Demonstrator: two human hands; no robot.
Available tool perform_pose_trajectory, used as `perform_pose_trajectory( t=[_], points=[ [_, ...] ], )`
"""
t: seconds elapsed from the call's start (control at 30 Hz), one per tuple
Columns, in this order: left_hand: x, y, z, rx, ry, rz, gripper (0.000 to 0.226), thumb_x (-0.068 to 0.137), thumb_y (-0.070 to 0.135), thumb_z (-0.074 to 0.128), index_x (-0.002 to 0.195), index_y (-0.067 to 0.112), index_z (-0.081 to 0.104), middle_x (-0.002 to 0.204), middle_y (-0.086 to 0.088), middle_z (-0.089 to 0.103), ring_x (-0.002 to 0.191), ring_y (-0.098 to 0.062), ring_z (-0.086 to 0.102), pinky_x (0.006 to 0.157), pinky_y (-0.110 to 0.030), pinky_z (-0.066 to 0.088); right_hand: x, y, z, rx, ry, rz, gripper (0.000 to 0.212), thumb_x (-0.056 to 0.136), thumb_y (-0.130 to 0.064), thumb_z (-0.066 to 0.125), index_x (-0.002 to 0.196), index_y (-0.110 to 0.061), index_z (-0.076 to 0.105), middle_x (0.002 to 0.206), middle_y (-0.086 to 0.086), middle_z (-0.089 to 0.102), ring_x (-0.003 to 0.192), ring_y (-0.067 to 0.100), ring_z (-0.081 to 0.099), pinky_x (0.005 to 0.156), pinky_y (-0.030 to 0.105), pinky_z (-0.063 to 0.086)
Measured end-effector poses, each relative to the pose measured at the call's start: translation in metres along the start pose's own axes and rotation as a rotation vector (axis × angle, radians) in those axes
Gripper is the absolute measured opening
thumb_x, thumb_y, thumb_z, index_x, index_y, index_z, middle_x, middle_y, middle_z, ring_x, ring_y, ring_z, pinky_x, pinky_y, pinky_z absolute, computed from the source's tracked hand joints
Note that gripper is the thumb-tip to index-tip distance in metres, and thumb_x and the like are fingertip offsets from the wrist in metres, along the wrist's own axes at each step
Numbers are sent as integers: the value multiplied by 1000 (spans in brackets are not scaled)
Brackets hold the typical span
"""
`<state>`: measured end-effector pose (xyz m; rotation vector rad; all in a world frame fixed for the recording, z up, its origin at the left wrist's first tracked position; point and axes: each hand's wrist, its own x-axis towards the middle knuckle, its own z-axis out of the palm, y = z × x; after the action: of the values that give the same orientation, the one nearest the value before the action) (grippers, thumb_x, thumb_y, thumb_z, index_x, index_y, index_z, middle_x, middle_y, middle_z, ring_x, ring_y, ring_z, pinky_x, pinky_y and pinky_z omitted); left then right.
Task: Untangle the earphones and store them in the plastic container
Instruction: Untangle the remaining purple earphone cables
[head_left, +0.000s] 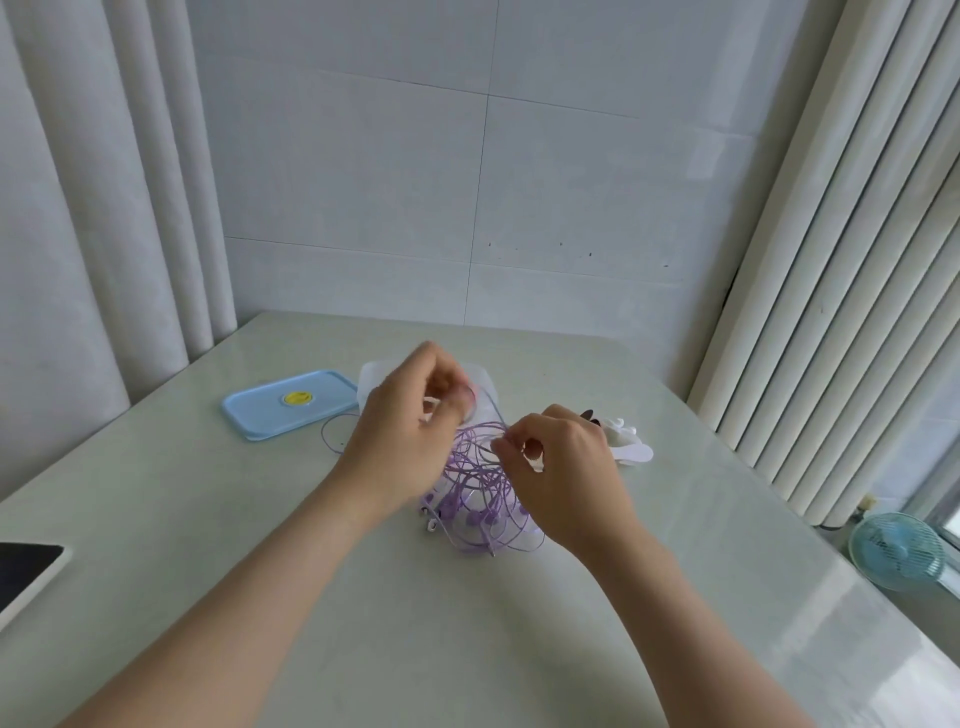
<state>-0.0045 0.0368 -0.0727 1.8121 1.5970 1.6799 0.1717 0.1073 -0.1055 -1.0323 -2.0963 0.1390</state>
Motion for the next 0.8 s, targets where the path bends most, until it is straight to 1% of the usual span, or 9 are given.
perform_pose_trajectory(
  t=[0.1, 0.17, 0.2, 0.27, 0.33, 0.4, 0.5, 0.67, 0.8],
  points=[
    [6, 14, -4, -668, 75, -262, 18, 112, 8, 43, 96, 13, 48, 99, -12, 80, 104, -24, 77, 98, -34, 57, 0, 7, 0, -48, -40, 75, 11, 93, -31, 73, 84, -26, 77, 80, -6, 60, 75, 15, 60, 74, 37, 53],
    [10, 15, -6, -940, 135, -355, 23, 114, 13, 40, 92, 13, 46, 77, -10, 70, 76, -30, 73, 91, -44, 62, 1, 10, -1, -70, -36, 115, 10, 91, -30, 73, 82, -29, 78, 78, -6, 62, 75, 16, 60, 74, 38, 53],
    [11, 13, -6, -958, 170, -369, 25, 114, 13, 40, 90, 13, 45, 68, -5, 59, 61, -25, 60, 83, -46, 62, 1, 10, -1, -76, -28, 141, 10, 90, -31, 73, 82, -30, 78, 78, -7, 64, 77, 16, 61, 74, 36, 52],
    [13, 3, -4, -794, 249, -347, 22, 110, 7, 41, 91, 16, 45, 64, 4, 44, 53, -16, 38, 69, -42, 55, 2, 10, -2, -94, 1, 195, 9, 91, -30, 72, 85, -31, 79, 80, -7, 66, 79, 16, 60, 71, 33, 49],
    [12, -4, -5, -530, 256, -245, 14, 102, 9, 43, 99, 20, 49, 64, 11, 44, 54, -13, 36, 64, -36, 42, 2, 10, -4, -97, 35, 232, 10, 93, -27, 70, 91, -31, 80, 84, -5, 65, 79, 16, 57, 68, 31, 43],
    [6, -4, -8, -215, 111, -60, 23, 93, 15, 43, 105, 26, 60, 69, 13, 47, 60, -12, 43, 64, -32, 38, 2, 8, -6, -57, 80, 245, 11, 95, -27, 70, 92, -30, 79, 85, -5, 61, 74, 11, 54, 65, 24, 39],
    [-4, -2, -3, 209, -188, 142, 42, 87, 2, 49, 112, 28, 72, 98, 13, 53, 85, -4, 57, 69, -13, 40, 3, 3, -8, 43, 141, 176, 10, 94, -25, 73, 86, -29, 79, 74, -10, 56, 68, 2, 51, 67, 6, 34],
    [-10, 3, -1, 184, -342, 74, 48, 88, 18, 39, 123, 27, 70, 112, 16, 52, 90, 2, 57, 77, -9, 37, 1, -4, -5, 111, 157, 29, 9, 94, -33, 78, 86, -30, 81, 74, -15, 56, 69, 3, 57, 66, 7, 34],
    [-6, 0, -1, 223, -220, 138, 12, 102, 15, 59, 101, 22, 68, 100, 15, 59, 94, 9, 57, 77, -6, 37, 1, -6, -5, 132, 162, -33, 11, 93, -37, 79, 88, -27, 81, 79, -13, 57, 72, 3, 58, 66, 9, 37]
  ],
)
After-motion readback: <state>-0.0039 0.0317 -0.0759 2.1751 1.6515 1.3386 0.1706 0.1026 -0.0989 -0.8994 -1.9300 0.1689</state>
